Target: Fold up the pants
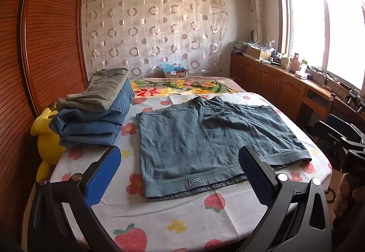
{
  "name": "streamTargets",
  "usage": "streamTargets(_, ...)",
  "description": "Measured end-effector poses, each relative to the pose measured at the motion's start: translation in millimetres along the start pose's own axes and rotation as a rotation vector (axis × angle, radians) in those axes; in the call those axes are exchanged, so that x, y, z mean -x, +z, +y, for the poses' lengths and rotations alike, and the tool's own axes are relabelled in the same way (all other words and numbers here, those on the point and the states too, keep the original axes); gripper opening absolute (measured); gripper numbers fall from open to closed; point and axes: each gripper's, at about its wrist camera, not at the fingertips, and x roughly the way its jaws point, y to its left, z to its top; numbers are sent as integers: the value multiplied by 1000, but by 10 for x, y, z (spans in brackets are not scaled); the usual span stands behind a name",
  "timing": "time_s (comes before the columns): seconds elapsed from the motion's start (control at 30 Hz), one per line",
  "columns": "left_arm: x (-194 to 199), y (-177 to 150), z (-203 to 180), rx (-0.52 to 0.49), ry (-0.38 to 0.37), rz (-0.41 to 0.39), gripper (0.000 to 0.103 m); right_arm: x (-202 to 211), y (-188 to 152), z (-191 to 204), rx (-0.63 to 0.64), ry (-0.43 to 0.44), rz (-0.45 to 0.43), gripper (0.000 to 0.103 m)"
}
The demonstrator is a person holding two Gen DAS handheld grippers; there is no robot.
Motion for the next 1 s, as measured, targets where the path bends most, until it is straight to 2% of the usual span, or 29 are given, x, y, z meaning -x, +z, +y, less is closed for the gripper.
streamTargets(1.0,4,6,6,-6,5,-9,103,5,-11,-4,-2,0,-2,102)
